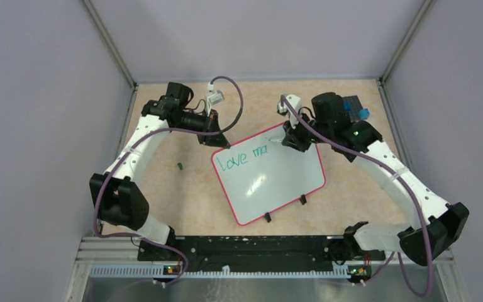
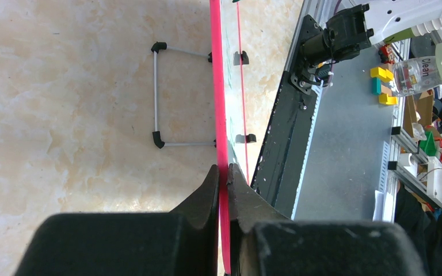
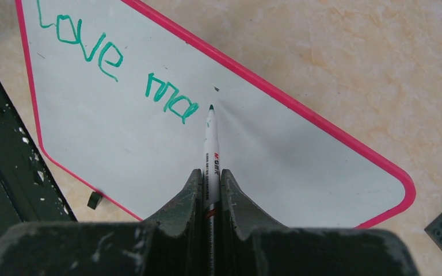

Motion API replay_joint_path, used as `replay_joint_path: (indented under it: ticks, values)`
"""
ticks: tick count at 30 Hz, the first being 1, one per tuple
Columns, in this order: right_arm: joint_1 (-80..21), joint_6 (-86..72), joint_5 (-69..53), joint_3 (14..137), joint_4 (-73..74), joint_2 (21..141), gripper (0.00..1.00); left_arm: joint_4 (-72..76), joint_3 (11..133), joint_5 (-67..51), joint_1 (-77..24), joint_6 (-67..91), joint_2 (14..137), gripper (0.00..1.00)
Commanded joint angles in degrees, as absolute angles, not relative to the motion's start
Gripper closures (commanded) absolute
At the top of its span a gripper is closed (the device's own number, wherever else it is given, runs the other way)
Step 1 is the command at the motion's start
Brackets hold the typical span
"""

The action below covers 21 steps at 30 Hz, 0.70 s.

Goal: Write a sentence on the whiteboard

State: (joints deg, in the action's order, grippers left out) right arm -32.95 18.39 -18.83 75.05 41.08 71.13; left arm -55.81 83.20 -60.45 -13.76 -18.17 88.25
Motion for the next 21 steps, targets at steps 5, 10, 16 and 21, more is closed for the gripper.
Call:
replay_joint_path:
  ticks: [5,10,16,21]
  values:
    - [-32.31,18.29,-17.71,77.28,37.89,72.23,1.0,-56.94,82.54,-60.47,-14.94,-19.46,87.49,1.0]
    - [-32.26,18.27,-17.84,76.27,37.78,72.52,1.0,-56.93,82.44,-60.47,-14.94,-19.47,87.52,1.0]
    - [-32.26,18.11,-18.36,73.15,37.7,71.61,1.0,-56.8,82.38,-60.47,-14.94,-19.51,87.42,1.0]
    - [-32.3,17.67,-19.17,70.9,37.91,70.14,1.0,-56.79,82.31,-60.37,-14.94,-19.51,87.44,1.0]
